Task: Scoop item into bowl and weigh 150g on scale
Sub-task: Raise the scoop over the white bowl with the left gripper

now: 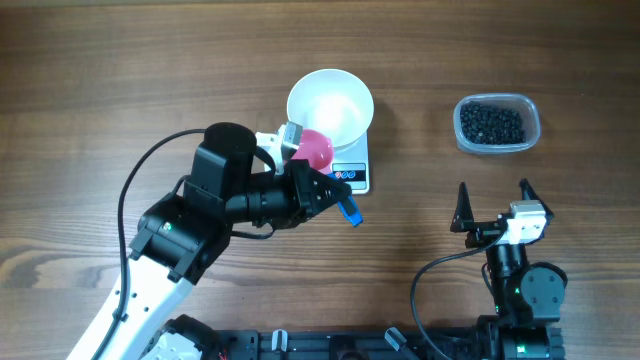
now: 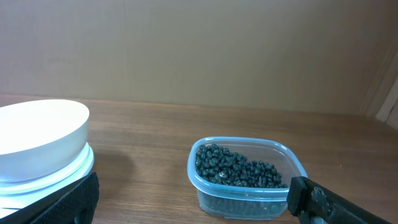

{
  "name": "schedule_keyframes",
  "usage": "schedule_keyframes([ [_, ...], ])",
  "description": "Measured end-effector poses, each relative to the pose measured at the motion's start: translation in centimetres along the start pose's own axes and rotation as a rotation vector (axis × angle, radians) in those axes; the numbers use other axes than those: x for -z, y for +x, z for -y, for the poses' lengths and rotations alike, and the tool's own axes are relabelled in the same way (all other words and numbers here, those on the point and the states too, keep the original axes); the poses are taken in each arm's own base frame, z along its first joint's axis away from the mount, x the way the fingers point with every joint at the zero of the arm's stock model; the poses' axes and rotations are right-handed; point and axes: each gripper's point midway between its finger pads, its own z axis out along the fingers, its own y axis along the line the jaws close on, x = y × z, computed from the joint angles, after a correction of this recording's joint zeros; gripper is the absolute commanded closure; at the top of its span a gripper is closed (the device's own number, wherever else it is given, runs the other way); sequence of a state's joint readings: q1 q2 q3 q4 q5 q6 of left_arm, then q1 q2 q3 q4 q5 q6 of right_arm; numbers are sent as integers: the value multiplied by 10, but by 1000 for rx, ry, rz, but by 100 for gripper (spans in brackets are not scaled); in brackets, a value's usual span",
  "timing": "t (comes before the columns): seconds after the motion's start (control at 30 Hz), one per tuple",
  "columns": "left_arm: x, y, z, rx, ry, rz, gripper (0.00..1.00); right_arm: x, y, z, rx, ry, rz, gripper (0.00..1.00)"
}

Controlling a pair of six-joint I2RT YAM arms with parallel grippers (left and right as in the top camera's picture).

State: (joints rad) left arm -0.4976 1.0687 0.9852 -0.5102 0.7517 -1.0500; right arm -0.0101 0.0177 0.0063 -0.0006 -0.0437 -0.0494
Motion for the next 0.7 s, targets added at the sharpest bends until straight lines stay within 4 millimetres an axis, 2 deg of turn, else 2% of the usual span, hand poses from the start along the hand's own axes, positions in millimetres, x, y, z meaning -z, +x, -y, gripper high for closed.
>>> schedule_keyframes([
  [0.7, 0, -3, 3, 15, 11, 14, 96, 0, 0, 0, 0, 0, 0, 0],
])
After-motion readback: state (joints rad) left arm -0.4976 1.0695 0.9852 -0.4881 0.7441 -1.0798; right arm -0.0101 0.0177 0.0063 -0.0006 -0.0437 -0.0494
